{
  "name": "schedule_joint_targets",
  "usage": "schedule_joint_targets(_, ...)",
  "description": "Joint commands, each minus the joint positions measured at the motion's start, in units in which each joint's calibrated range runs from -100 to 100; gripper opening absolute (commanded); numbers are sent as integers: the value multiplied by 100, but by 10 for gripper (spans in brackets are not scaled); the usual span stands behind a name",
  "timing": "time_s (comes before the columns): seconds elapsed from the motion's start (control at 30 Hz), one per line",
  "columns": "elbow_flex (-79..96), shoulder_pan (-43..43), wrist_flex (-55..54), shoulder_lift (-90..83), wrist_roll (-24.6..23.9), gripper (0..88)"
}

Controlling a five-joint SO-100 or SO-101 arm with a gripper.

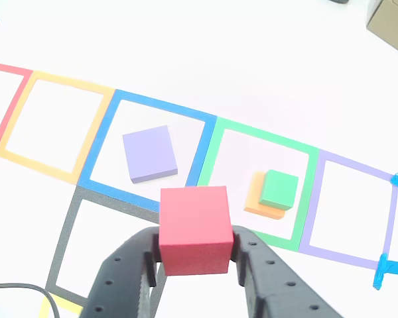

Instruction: Tower of hanoi

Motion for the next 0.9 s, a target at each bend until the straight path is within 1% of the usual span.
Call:
schedule_joint_targets(0.0,967,-85,-713,-268,0,39)
schedule_joint_targets(0.23,3721,-181,-2891,-946,0,39)
schedule_joint_targets(0.43,6003,-353,-5361,-1059,0,39)
schedule_joint_targets(0.5,6658,-392,-6397,-849,0,40)
schedule_joint_targets(0.7,7840,-545,-9134,192,0,40)
schedule_joint_targets(0.87,8312,-689,-10430,879,0,41)
